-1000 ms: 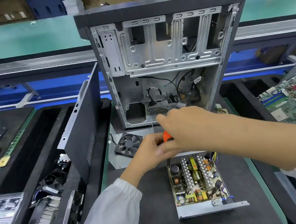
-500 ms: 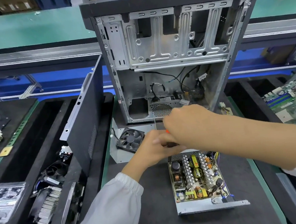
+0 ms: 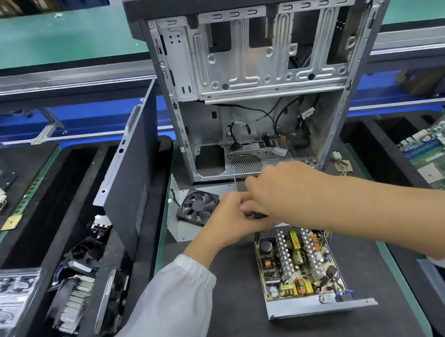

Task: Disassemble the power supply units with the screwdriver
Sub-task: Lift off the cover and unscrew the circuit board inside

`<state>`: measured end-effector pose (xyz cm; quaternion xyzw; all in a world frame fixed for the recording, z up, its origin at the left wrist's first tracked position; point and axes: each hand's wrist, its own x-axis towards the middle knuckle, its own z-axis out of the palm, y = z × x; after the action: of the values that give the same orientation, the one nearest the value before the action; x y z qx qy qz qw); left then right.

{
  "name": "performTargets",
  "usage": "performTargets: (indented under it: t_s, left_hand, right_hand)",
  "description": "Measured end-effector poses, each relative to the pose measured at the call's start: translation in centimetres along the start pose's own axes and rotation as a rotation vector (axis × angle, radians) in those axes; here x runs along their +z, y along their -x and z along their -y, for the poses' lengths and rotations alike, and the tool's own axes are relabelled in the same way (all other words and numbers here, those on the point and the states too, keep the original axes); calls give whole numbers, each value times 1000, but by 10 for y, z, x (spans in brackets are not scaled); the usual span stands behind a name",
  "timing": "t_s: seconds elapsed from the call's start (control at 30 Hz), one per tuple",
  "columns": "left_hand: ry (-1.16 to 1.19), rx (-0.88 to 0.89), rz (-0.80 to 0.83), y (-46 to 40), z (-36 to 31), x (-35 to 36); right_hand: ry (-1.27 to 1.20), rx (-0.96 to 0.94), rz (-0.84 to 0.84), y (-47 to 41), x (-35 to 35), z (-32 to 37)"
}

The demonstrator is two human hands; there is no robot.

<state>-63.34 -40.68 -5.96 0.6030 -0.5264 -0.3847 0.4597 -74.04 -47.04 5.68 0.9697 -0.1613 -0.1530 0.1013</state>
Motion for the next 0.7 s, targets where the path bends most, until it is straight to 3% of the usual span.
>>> performTargets:
  t_s: [0.1,0.17,0.3,0.37,0.53,0.7]
  left_hand:
    - [55,-20,-43,1,3,1]
    - [59,-20,-37,2,4,0]
    - [-19,-39,2,3,-3,0]
    - [-36,-25,6,2,-2,0]
    - [-5,-26,-29,3,0,0]
    - [-120,-78,-6,3,-2,1]
  right_hand:
    - [-190,-146,145,8,-3,-11]
    - [-279,-149,149,8,-7,-15]
    - [-44,51,8,0,-4,-1]
    - [30,34,-3,-1,2,3]
    - [-208,-102,206,8,-9,-9]
    - [-11,80,35,1,-6,5]
